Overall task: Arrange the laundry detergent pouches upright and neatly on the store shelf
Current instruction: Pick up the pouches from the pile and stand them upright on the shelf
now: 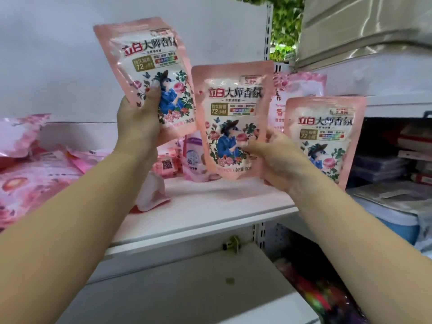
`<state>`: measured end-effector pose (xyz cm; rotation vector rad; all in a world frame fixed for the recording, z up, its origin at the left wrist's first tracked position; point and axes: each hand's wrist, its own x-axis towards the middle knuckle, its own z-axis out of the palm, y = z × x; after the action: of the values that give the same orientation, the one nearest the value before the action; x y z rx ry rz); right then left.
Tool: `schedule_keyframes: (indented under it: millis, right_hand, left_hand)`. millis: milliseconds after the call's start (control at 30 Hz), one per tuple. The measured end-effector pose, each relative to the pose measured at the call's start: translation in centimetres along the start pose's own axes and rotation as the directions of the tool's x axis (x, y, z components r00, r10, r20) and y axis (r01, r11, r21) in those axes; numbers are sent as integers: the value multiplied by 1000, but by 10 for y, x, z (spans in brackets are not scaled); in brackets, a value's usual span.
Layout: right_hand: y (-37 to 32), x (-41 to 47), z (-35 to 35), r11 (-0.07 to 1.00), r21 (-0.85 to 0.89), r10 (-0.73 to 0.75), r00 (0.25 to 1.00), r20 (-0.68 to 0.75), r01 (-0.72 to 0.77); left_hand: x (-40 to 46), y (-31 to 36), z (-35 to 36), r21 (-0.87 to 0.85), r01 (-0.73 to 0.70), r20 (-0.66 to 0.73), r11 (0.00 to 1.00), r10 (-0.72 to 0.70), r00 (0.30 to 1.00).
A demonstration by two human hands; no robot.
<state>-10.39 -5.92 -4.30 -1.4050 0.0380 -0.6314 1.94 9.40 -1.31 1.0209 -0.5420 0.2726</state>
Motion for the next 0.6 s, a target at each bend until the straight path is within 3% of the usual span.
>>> schedule_keyframes:
  millis: [300,433,600]
  right_hand:
    - [18,55,6,994,58,85,993,84,-90]
    - [43,61,9,981,-114,178,967,180,-159]
    - [49,65,1,963,-220,222,926,304,-159]
  left_hand:
    - [1,1,-3,-47,-108,-143,993,101,985]
    - [1,4,-3,-42,-210,-189,977,199,962]
    - [1,1,-1,-36,-167,-149,985,160,976]
